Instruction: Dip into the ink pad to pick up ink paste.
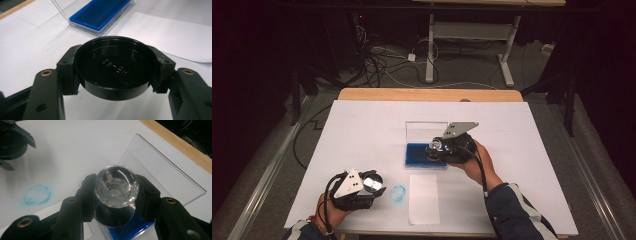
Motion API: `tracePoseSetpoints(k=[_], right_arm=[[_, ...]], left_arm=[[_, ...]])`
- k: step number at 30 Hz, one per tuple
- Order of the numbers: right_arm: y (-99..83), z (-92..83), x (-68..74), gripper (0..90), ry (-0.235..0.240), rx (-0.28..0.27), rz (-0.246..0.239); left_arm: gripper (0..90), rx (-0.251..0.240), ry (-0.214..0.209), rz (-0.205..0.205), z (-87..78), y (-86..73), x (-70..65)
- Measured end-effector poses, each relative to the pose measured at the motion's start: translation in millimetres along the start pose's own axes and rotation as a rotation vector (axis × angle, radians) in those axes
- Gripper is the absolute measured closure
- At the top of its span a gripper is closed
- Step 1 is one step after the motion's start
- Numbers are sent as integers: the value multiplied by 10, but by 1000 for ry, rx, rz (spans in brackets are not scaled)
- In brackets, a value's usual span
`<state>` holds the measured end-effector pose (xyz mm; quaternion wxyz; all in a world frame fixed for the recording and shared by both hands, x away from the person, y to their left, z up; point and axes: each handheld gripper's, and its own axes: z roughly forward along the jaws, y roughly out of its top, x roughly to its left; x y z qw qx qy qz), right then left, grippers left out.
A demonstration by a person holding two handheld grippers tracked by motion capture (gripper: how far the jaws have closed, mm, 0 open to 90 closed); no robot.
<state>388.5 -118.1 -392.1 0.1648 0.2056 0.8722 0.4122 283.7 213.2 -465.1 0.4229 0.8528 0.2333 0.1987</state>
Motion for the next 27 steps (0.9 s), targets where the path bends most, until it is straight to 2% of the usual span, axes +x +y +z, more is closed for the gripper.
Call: tracePoseSetpoints(k=[8,27], right_arm=[[14,-137,108,565,10,-25,-36],[42,-380,278,564,27,-59,-69]], left_arm=[[360,-1,-8,5,25,1,-6],[360,2,-32,23,39,19,-16]])
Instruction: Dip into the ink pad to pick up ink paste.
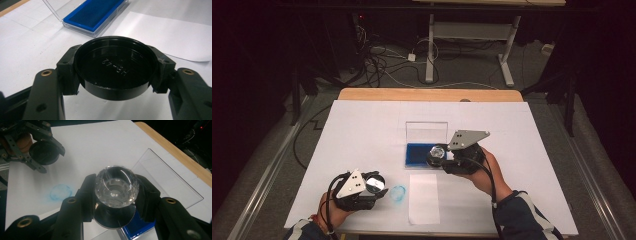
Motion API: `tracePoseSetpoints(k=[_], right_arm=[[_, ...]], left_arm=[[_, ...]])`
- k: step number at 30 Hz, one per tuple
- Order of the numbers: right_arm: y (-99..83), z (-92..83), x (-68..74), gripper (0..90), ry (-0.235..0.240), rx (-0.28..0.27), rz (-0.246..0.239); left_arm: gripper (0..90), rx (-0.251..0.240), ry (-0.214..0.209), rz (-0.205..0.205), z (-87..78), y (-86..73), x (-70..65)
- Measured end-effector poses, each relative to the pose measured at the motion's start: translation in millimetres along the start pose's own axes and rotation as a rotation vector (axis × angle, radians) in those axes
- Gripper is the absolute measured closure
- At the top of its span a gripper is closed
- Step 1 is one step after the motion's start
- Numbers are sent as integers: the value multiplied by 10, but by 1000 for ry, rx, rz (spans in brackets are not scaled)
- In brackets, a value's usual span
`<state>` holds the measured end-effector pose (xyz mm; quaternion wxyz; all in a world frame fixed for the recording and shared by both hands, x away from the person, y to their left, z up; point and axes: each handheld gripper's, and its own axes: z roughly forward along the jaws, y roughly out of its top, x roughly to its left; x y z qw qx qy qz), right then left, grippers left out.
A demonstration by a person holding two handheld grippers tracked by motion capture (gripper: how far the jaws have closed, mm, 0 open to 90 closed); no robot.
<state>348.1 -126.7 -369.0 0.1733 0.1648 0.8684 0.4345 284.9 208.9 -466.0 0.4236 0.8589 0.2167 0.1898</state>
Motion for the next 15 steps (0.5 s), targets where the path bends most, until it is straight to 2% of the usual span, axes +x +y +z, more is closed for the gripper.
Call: tracePoseSetpoints(k=[15], right_arm=[[8,-34,83,564,28,8,-8]], left_arm=[[360,3,-20,7,23,3,-12]])
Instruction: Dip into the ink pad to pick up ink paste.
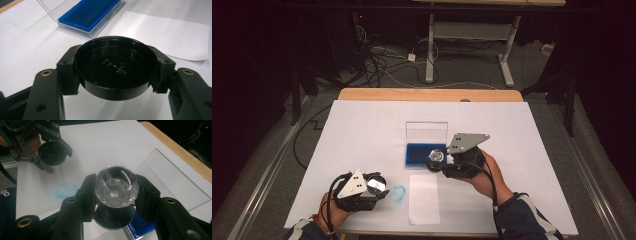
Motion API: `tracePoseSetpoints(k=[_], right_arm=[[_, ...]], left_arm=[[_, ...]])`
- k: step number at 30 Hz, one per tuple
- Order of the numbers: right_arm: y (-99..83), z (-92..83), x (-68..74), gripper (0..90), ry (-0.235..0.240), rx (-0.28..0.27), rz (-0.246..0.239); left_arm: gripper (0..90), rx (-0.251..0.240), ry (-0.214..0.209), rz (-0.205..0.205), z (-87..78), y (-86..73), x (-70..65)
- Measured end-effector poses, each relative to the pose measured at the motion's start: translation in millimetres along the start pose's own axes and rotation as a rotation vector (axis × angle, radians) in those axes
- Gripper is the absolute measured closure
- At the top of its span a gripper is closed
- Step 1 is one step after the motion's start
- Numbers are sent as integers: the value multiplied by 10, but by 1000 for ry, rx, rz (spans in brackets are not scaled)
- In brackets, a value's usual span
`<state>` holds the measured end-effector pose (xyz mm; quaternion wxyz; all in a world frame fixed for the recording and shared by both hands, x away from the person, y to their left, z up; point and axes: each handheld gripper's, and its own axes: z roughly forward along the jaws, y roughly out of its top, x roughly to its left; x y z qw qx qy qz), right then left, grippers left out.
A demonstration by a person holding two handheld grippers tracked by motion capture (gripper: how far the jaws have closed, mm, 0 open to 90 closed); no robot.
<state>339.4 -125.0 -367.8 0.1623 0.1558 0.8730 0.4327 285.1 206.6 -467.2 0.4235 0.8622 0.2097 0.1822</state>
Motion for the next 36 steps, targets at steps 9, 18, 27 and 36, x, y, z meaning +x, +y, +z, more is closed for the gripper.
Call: tracePoseSetpoints(k=[9,18,27,36], right_arm=[[8,-14,54,564,17,-2,-11],[35,-20,122,564,41,-8,-24],[69,-37,188,564,58,-19,-36],[107,-63,248,564,78,-27,-52]], left_arm=[[360,3,-10,2,16,4,-1],[360,7,-11,4,19,5,-8],[360,15,-20,6,39,7,-18],[360,33,-45,23,118,28,-69]])
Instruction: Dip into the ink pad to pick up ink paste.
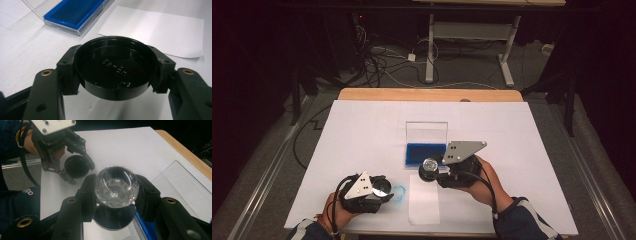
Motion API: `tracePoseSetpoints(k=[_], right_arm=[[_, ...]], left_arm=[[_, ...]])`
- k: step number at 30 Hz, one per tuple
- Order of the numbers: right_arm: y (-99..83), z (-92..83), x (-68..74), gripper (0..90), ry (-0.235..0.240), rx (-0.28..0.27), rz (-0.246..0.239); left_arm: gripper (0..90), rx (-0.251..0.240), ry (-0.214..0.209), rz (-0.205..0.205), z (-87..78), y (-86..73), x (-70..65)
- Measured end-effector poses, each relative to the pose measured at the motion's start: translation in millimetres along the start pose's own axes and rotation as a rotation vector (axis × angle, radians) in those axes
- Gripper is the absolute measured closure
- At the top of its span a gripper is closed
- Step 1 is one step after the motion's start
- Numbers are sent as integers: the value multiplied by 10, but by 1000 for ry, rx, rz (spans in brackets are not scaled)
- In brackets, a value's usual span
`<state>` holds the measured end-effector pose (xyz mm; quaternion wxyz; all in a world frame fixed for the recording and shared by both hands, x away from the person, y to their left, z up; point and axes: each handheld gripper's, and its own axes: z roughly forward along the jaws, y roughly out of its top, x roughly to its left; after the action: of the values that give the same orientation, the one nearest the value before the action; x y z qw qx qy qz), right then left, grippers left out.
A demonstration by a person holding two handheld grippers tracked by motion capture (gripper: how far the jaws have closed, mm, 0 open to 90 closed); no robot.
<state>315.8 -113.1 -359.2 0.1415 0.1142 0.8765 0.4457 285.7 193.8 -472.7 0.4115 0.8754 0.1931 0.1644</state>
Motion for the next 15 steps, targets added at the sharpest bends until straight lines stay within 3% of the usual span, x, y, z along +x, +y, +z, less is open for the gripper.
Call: tracePoseSetpoints(k=[15], right_arm=[[2,76,77,564,30,17,-17]], left_arm=[[360,-14,-8,7,3,34,-20]])
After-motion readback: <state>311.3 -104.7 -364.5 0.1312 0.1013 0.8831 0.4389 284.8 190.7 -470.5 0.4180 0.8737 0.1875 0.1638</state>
